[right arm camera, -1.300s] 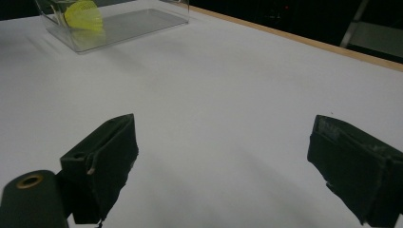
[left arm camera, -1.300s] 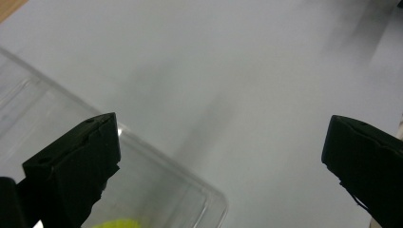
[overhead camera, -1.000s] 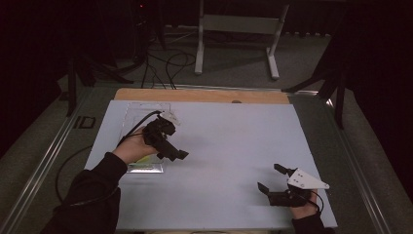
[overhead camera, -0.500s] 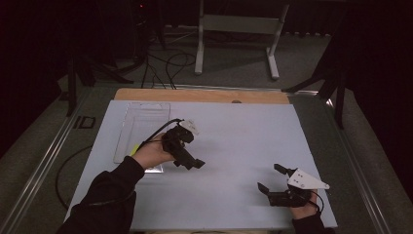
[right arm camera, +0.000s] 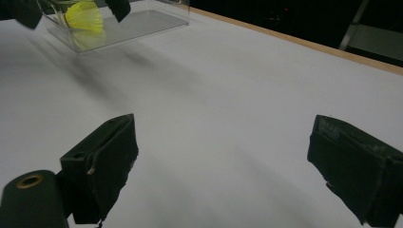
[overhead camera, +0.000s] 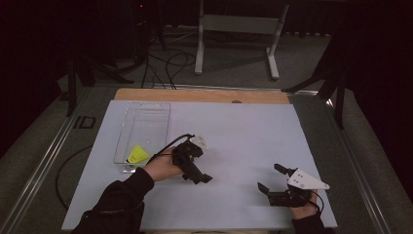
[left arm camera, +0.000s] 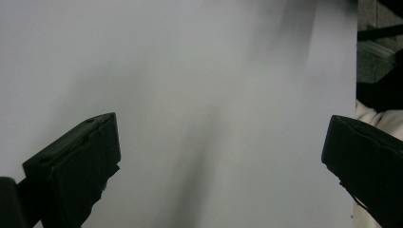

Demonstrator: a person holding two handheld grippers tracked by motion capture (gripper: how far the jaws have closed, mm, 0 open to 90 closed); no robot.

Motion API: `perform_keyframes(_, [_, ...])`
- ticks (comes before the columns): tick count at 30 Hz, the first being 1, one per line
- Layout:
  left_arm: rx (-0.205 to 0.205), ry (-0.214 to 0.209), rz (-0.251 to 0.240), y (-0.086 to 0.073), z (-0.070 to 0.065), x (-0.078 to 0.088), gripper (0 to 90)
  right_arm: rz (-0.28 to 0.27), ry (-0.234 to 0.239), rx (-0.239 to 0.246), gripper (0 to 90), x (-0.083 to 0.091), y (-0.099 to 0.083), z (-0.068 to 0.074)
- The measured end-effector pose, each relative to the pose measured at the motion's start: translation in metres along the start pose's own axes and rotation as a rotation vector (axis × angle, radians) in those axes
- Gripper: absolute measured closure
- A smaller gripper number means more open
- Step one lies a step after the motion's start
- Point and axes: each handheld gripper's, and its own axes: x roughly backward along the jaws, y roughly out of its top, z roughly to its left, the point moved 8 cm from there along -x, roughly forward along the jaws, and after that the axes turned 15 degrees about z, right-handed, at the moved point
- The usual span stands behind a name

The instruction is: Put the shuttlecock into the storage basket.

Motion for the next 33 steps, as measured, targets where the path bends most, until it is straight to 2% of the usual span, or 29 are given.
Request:
perform_keyframes(7, [0.016,0.002,-0.002,-0.010,-0.004,-0.011,0.1,-0.002,0.001,-0.001,9.3,0.000,0.000,0.000])
perform_keyframes(9, [0.013,0.022,0.002,-0.014,-0.005,-0.014,0.0,-0.002,0.002,-0.001,9.3,0.000,0.000,0.000])
perform_keyframes(13, [0.019,0.031,0.011,-0.022,-0.007,-0.018,0.1,-0.002,0.001,-0.001,9.3,0.001,0.000,0.000])
perform_keyframes(19, [0.041,0.041,0.013,-0.040,-0.015,-0.026,0.1,-0.002,0.002,-0.001,9.3,0.000,0.001,0.000])
perform_keyframes(26, [0.023,0.060,0.018,-0.058,-0.024,-0.026,0.1,-0.002,0.004,-0.002,9.3,0.000,0.000,0.000])
perform_keyframes(31, [0.045,0.057,-0.002,-0.066,-0.028,-0.024,0.0,0.001,0.005,-0.002,9.3,0.000,0.000,0.001])
perform_keyframes(33, [0.056,0.057,-0.009,-0.075,-0.029,-0.022,0.1,0.003,0.007,-0.002,9.3,0.000,0.000,0.001])
